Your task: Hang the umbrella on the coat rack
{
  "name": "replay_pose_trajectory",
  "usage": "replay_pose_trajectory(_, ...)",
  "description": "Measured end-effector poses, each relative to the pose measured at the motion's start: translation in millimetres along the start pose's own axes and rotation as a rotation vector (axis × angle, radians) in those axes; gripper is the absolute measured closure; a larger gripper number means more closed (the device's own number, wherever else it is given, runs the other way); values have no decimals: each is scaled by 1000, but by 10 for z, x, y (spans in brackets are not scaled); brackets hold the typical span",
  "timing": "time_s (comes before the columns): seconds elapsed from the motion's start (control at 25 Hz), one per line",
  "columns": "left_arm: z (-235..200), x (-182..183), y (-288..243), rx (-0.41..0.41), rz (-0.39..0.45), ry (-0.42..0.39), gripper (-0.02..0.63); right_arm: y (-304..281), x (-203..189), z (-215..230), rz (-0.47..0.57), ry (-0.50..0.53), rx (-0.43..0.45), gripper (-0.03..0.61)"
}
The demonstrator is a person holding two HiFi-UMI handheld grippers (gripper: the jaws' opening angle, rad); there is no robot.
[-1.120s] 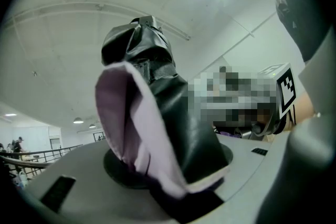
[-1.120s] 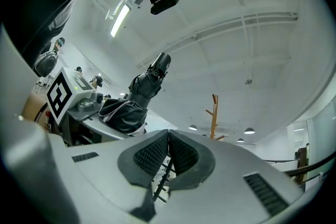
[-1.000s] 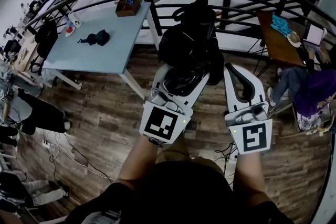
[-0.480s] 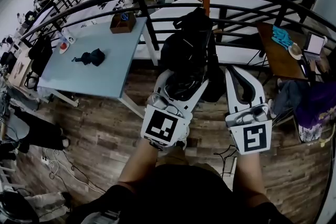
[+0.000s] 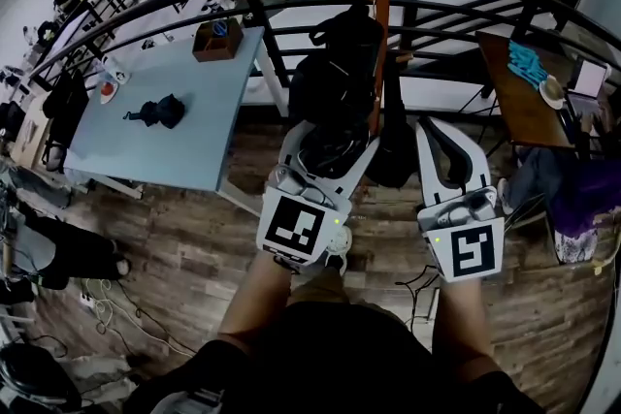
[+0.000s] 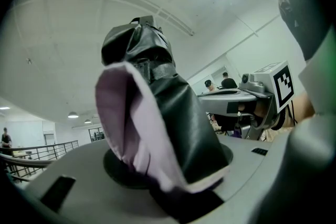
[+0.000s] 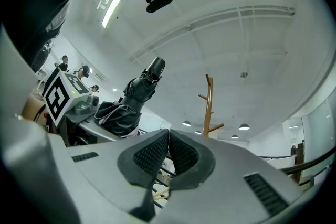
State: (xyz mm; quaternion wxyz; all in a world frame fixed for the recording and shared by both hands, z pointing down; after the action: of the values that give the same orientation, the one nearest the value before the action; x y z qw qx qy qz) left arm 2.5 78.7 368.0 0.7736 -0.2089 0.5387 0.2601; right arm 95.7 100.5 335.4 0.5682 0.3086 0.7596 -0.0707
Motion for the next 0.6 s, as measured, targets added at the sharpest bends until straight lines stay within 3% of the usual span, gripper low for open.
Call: replay_pose_trajectory(0.6, -960, -193, -819, -11, -19, -1, 390, -1186, -254, 414, 2, 10, -5, 548)
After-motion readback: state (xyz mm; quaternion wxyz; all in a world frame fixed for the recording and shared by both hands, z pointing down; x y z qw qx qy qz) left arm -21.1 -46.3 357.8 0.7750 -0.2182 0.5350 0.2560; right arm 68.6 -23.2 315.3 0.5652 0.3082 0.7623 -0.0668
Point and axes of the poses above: the fingertips, and each gripper's own axes: y backward along the fingers, z to its right, x out of its top, the point moved 2 cm from there along y, backward along the fingers, and after that the axes turned 3 degrees about -z, right-handed, at the moved point
